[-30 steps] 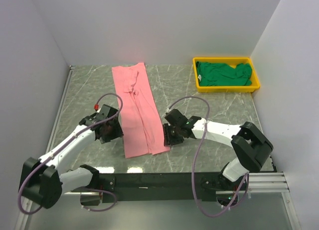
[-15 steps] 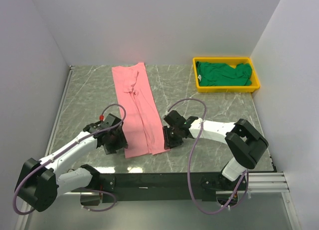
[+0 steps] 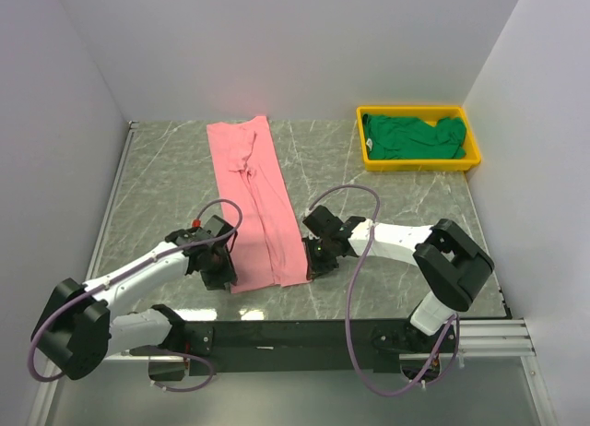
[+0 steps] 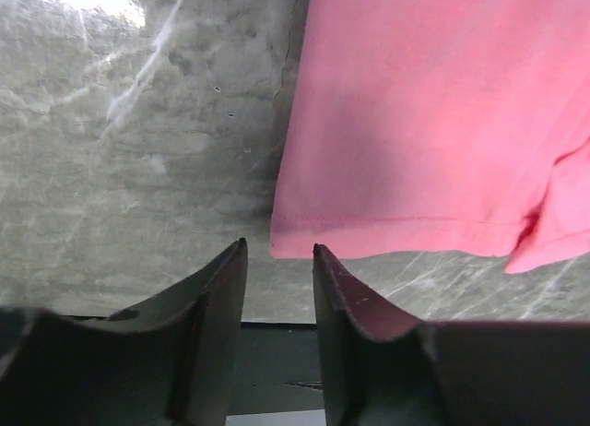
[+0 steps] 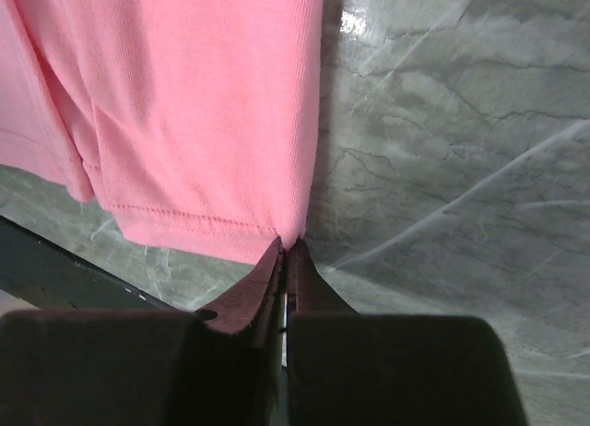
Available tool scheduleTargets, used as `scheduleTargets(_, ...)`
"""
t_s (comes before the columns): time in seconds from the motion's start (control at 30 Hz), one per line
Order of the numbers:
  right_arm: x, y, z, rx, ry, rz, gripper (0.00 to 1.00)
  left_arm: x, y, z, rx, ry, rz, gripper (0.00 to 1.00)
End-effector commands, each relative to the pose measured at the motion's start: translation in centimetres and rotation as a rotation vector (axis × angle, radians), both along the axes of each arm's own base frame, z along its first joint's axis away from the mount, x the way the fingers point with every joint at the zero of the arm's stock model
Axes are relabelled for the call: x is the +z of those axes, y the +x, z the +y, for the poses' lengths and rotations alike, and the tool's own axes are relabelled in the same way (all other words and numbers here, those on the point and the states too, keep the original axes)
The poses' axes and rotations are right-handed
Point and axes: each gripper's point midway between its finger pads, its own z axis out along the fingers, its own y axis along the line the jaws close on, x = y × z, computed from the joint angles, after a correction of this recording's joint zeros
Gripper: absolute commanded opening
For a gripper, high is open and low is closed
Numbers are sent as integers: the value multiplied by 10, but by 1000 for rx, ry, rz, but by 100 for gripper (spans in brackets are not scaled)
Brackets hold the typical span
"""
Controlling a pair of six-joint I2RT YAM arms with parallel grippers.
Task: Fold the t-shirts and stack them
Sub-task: Fold the tshirt
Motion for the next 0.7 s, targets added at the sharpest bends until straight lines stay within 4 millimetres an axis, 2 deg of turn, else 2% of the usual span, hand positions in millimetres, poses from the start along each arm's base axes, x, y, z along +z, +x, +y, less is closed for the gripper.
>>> scheduleTargets(0.0,-11,-9,-9,26,-47,29,0,-5,0,-5,4,-5,9,39)
scheduleTargets(0.27,-15,-10,-10,42,-51,32,0,-17,-3,-3,2,53,44,40)
scheduleTargets(0.43,-16,-10,-9,48,-54,34,0,-30,-12,-4,-19,86,97,38)
scheduleTargets(0.5,-15,-10,-10,47,-55,31,0,-34,-17,-6,-32,87,115,29)
scheduleTargets(0.6,-16,-13,-13,57,-61,34,0,-37,-26,-12,-58,87,146,4)
scheduleTargets(0.67,-15,-20,-18,77,-62,52,0,-34,-31,-15,-69,91,155,1)
